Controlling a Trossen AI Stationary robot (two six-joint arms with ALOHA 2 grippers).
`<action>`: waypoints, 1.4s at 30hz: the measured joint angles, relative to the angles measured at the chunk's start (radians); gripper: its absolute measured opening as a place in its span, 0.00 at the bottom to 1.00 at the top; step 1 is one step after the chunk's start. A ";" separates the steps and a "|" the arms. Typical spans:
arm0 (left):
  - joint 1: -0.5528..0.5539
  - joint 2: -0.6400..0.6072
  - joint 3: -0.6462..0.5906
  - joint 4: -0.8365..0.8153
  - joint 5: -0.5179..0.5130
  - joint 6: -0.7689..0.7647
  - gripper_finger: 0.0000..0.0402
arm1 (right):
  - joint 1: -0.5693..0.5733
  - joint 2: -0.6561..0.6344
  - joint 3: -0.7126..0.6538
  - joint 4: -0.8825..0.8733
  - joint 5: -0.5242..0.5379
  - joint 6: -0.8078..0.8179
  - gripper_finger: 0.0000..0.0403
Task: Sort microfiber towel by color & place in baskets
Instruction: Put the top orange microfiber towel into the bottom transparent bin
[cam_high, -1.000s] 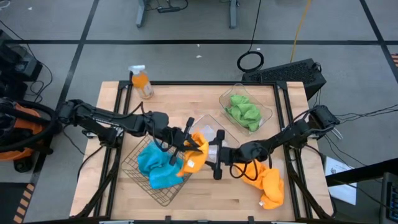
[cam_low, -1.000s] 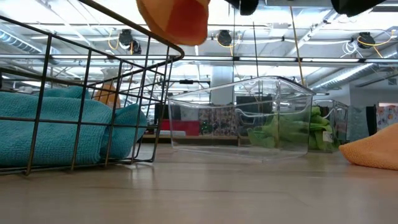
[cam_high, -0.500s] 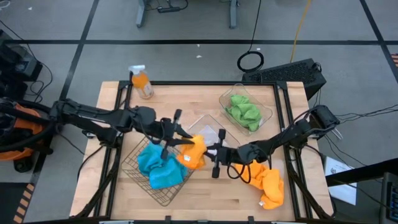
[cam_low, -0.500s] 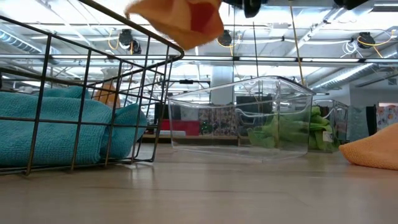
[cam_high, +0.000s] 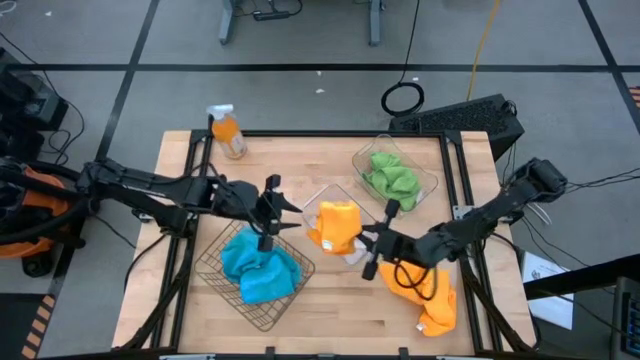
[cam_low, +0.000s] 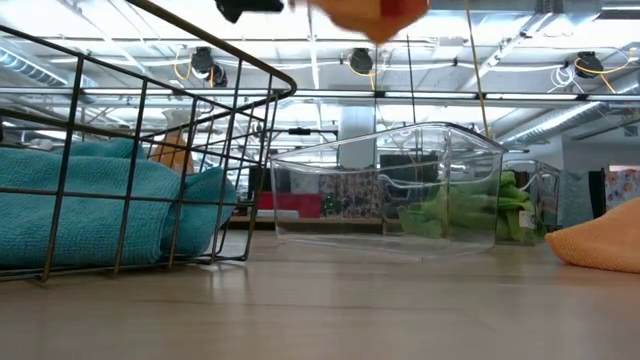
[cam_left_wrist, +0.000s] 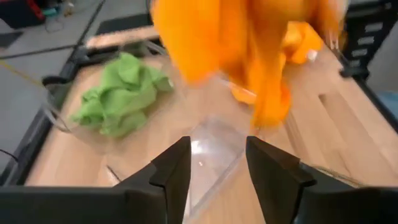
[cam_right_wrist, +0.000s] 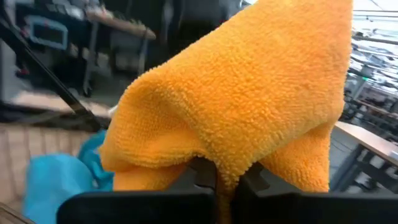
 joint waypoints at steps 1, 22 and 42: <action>-0.005 0.009 -0.013 0.011 0.000 0.001 0.41 | 0.009 -0.014 0.000 -0.001 0.000 0.000 0.01; -0.142 0.233 -0.113 0.787 -0.041 0.251 0.43 | 0.048 -0.061 0.000 0.017 -0.081 0.072 0.01; -0.176 0.366 -0.108 1.122 -0.227 0.429 0.79 | 0.018 -0.061 0.000 -0.118 -0.085 0.207 0.01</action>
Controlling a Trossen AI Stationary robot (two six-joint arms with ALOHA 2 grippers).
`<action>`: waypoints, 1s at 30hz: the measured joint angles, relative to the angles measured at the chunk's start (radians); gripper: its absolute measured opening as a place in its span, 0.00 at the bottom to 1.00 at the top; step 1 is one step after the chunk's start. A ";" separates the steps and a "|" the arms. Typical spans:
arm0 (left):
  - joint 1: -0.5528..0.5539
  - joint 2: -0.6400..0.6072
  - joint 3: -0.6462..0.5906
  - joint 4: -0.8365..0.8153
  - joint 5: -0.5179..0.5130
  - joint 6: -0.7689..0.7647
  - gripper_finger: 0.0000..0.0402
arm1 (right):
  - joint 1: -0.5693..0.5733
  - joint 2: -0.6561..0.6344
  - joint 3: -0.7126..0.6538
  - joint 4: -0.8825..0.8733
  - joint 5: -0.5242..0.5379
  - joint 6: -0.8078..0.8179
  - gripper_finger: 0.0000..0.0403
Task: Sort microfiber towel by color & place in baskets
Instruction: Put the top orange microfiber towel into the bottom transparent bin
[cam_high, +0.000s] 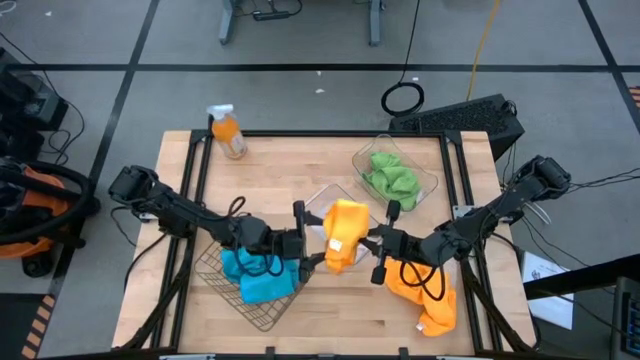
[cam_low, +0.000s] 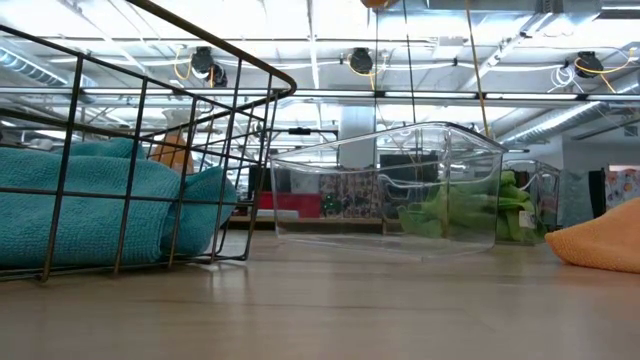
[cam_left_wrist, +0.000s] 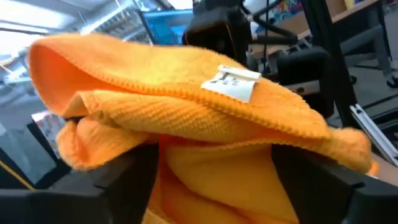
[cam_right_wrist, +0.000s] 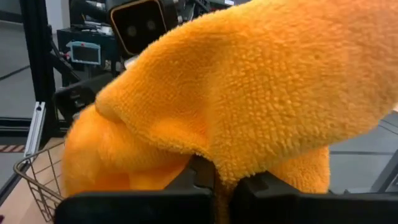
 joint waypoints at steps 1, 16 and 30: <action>0.000 0.000 0.000 0.008 0.001 0.016 0.81 | -0.003 0.000 0.000 -0.001 -0.007 0.000 0.01; 0.068 0.000 0.001 -0.079 0.171 0.019 0.80 | -0.096 0.068 -0.001 0.006 -0.187 0.097 0.02; 0.095 -0.001 0.002 -0.125 0.239 0.032 0.05 | -0.067 0.050 -0.001 -0.047 -0.157 0.186 0.37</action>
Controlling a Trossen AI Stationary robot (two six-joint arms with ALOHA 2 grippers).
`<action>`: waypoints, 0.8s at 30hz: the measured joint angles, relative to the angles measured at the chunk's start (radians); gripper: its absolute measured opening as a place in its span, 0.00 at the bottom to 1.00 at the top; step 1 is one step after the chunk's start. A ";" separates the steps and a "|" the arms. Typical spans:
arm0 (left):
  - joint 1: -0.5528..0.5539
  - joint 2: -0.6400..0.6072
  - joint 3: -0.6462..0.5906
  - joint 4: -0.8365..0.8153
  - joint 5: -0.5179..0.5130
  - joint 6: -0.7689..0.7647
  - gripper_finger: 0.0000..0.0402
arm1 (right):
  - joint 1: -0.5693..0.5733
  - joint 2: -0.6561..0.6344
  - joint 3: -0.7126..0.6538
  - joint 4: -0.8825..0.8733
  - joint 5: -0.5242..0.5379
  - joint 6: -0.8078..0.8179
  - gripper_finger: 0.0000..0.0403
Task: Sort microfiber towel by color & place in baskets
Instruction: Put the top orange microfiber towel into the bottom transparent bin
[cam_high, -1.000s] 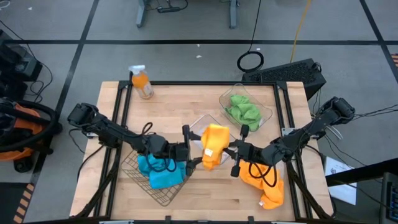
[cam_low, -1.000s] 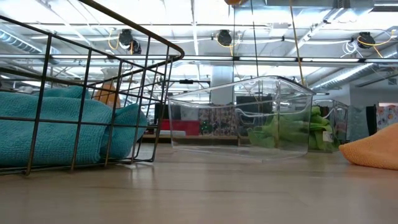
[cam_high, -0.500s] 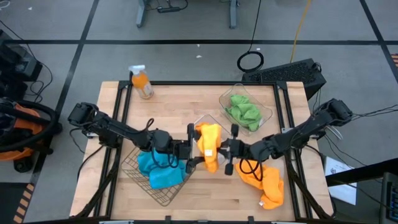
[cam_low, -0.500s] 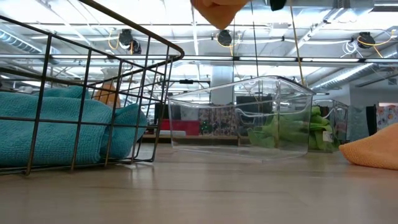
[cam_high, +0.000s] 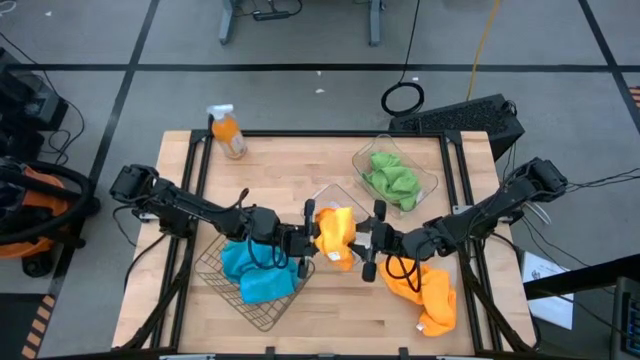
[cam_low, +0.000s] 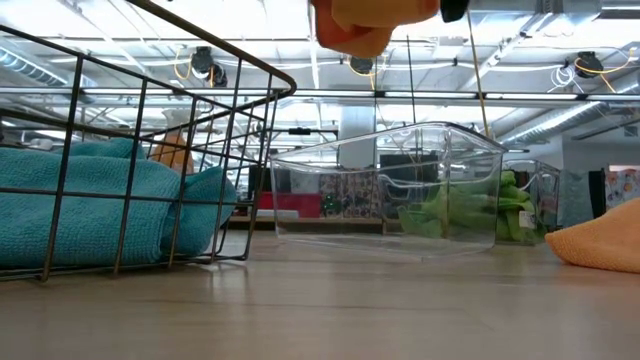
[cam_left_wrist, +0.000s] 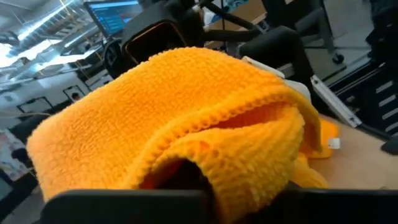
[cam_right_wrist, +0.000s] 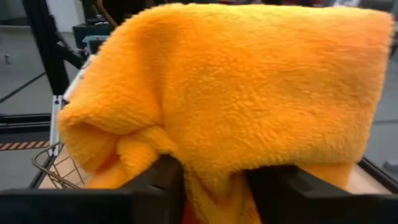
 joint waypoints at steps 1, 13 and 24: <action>0.000 0.000 0.000 0.000 -0.001 0.012 0.06 | 0.003 -0.008 0.000 -0.022 0.006 0.018 0.40; 0.003 -0.066 0.000 -0.128 -0.047 0.024 0.04 | 0.100 -0.090 0.001 -0.290 0.055 0.192 0.58; 0.096 -0.079 -0.001 -0.286 0.024 -0.072 0.03 | 0.178 -0.091 0.001 -0.384 0.063 0.299 0.55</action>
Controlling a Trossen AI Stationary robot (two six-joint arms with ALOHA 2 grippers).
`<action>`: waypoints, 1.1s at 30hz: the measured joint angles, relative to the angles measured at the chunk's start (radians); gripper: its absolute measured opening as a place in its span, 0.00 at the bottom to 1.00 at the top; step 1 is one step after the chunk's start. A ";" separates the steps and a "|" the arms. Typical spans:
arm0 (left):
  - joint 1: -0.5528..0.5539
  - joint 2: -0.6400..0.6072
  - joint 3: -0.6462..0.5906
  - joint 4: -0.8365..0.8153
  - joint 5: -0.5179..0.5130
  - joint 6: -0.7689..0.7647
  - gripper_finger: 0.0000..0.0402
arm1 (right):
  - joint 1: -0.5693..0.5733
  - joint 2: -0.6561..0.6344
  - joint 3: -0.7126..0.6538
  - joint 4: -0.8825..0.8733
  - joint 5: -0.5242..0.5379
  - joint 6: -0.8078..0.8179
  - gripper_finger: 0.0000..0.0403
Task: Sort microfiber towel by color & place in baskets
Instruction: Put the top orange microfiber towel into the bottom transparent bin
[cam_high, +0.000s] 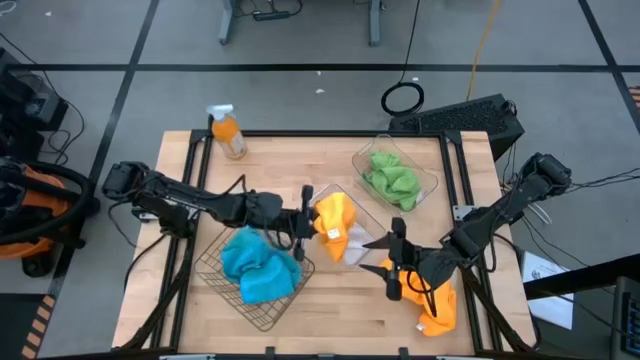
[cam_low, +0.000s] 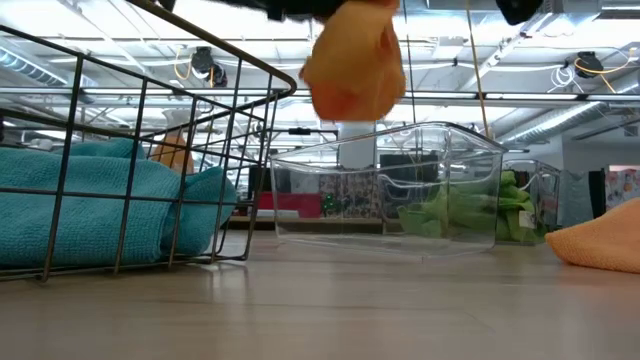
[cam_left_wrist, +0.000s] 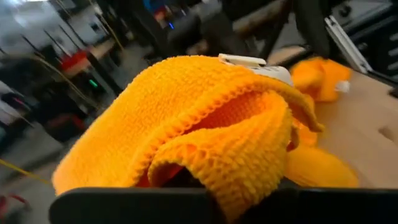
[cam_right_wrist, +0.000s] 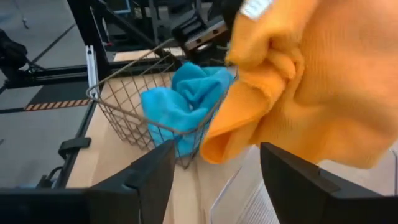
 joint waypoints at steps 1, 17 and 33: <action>0.014 0.001 0.000 -0.015 0.023 -0.029 0.03 | 0.006 0.000 0.000 -0.010 0.001 0.014 0.55; 0.173 0.167 0.000 -0.031 0.025 -0.257 0.05 | 0.026 0.002 0.000 -0.038 0.054 0.050 0.53; 0.170 0.213 0.000 -0.152 -0.044 -0.389 0.50 | 0.027 0.033 0.000 -0.051 0.050 0.069 0.53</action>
